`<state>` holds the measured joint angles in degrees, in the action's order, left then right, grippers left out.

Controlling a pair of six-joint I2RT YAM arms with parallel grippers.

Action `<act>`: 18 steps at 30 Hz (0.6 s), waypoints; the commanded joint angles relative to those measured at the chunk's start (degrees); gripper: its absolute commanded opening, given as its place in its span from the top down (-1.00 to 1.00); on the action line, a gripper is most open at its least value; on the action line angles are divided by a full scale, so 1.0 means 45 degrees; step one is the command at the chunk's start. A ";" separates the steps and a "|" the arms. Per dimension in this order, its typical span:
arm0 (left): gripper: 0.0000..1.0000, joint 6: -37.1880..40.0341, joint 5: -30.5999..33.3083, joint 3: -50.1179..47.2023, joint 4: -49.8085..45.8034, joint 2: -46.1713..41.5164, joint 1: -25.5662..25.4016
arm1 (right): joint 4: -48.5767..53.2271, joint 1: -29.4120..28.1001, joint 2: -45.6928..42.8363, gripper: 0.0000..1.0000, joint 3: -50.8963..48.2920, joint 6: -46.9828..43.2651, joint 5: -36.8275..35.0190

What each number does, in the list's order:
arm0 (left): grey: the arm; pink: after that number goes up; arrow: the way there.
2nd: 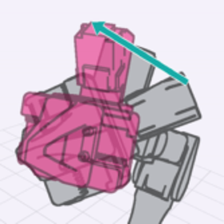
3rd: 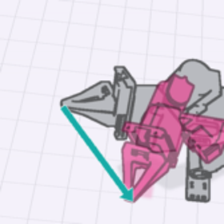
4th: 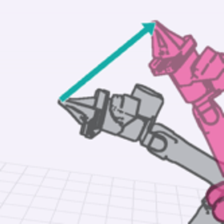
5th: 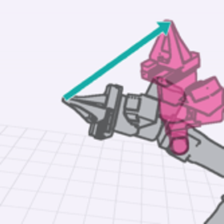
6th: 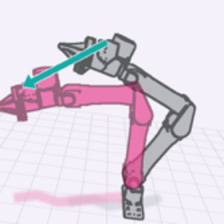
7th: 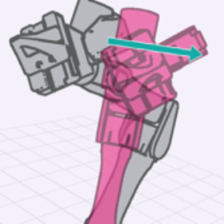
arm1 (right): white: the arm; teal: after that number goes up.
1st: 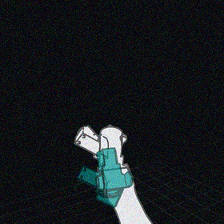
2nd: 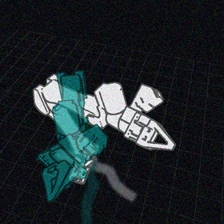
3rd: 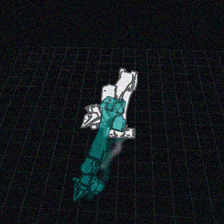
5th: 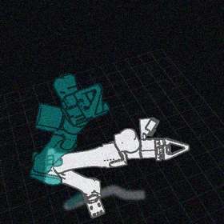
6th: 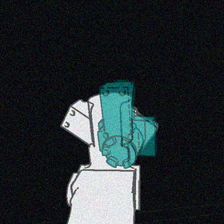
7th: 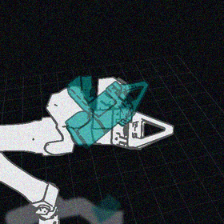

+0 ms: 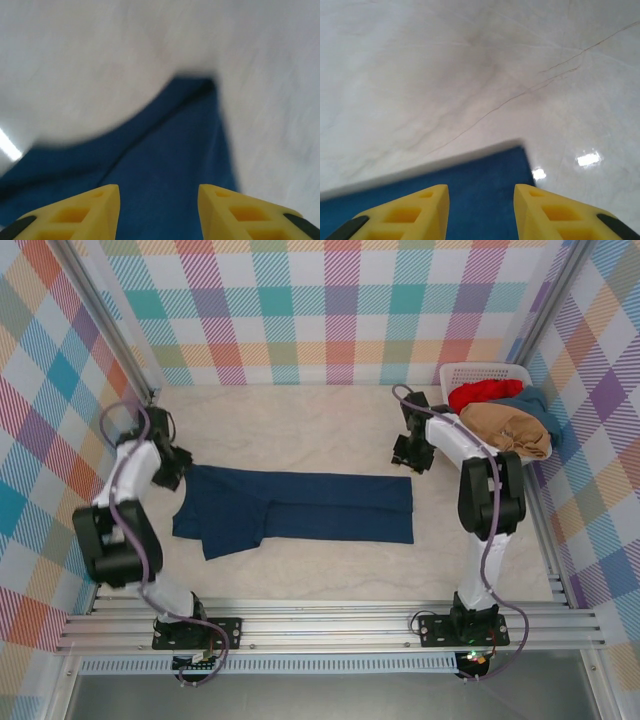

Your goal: Fold and stack the t-shirts

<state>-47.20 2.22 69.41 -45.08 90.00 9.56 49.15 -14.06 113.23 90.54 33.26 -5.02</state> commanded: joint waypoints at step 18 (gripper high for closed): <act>0.24 0.1864 -0.0247 -0.6885 0.2609 -0.3340 -0.0928 | -0.0706 -0.1093 -0.2820 0.16 -0.2422 -0.0285 0.3165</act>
<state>-42.98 -1.58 39.18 -34.46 76.64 5.74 46.65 -18.24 102.89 80.88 32.08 6.76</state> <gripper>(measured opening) 0.384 0.420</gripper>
